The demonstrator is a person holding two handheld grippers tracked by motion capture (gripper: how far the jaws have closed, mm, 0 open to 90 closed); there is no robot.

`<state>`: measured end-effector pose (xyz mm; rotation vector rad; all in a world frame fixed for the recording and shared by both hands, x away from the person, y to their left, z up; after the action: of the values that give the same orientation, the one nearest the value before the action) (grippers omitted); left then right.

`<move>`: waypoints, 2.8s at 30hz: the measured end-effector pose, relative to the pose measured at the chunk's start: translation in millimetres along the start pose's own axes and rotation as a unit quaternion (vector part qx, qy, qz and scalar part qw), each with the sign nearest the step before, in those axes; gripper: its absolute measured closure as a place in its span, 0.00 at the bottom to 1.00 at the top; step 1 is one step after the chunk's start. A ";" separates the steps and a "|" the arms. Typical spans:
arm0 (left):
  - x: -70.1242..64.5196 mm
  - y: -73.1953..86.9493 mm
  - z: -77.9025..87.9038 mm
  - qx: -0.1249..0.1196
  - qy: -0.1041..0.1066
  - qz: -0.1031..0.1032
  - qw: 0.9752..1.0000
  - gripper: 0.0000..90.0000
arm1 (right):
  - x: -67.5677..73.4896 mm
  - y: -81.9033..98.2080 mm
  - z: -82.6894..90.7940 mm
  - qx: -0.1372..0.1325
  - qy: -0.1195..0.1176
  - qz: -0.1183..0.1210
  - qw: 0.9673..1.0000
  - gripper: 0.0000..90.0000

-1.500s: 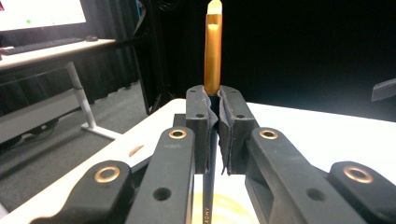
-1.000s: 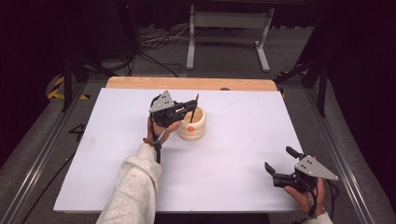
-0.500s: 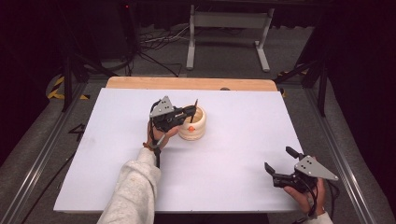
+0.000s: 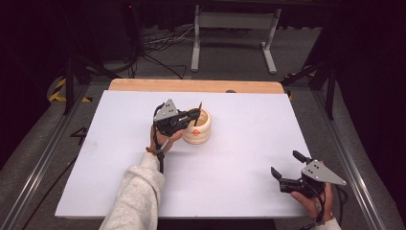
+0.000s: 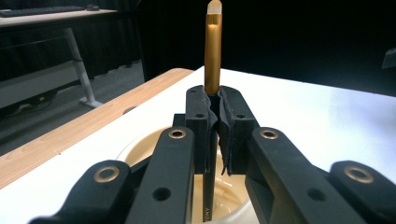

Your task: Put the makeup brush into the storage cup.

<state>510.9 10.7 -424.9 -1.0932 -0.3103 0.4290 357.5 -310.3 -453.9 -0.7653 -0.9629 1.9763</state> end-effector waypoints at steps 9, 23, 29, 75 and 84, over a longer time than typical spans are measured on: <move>-1.1 -1.1 0.0 0.001 -0.001 -0.003 1.000 0.92 | 0.1 0.5 -0.6 0.003 0.001 0.001 1.000 0.06; -4.0 -6.7 15.5 0.027 -0.065 -0.027 0.997 0.58 | 0.5 -0.1 -0.3 0.003 0.001 0.003 1.000 0.06; -4.8 -10.7 26.7 0.035 -0.092 -0.037 0.994 0.35 | 1.1 0.1 -0.8 0.004 0.001 0.004 1.000 0.06; -18.4 -8.0 72.6 0.031 -0.125 -0.060 0.990 0.03 | 2.7 -0.8 0.2 0.002 0.001 0.007 1.000 0.06; -23.6 -0.8 81.4 0.032 -0.135 -0.076 0.987 0.03 | 3.3 -0.6 0.0 0.002 0.000 0.008 1.000 0.06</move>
<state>454.1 62.9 -390.0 -0.9414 -0.6110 0.4478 356.0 -307.3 -454.0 -0.7732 -0.9543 1.9922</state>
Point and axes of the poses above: each handheld gripper's, and its own axes: z roughly backward along the jaws, y roughly out of its underside, x roughly to its left, the point moved 8 cm from there along -z, roughly forward along the jaws, and after that the axes turned 14 degrees about x, right-handed, at the moved point
